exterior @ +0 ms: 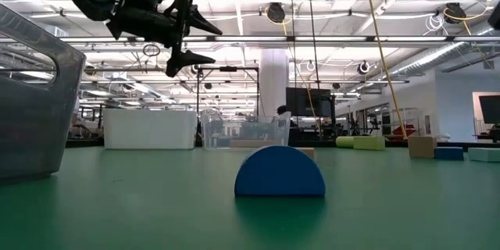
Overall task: Sort & place blocks by color
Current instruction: Put the top left blue block into the gray bin
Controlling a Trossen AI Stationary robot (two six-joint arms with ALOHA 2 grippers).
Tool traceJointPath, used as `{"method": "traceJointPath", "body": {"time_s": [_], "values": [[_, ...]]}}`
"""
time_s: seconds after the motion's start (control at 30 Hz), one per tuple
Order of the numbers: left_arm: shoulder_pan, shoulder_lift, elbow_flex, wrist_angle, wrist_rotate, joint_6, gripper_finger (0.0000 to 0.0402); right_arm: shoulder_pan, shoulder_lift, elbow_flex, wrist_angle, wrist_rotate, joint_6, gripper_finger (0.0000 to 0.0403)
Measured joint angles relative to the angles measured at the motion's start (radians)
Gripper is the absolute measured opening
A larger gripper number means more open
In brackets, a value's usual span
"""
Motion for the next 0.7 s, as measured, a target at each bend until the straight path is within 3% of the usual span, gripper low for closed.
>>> {"method": "traceJointPath", "body": {"time_s": [0.43, 0.7], "values": [[0.000, 0.000, 0.000, -0.020, -0.014, 0.019, 0.0308, 0.002, 0.110, 0.000, -0.226, 0.075, -0.122, 0.0174], [0.001, 0.000, 0.000, -0.020, -0.053, 0.014, 0.0308, 0.038, 0.123, 0.000, -0.197, 0.075, -0.066, 0.0187]]}}
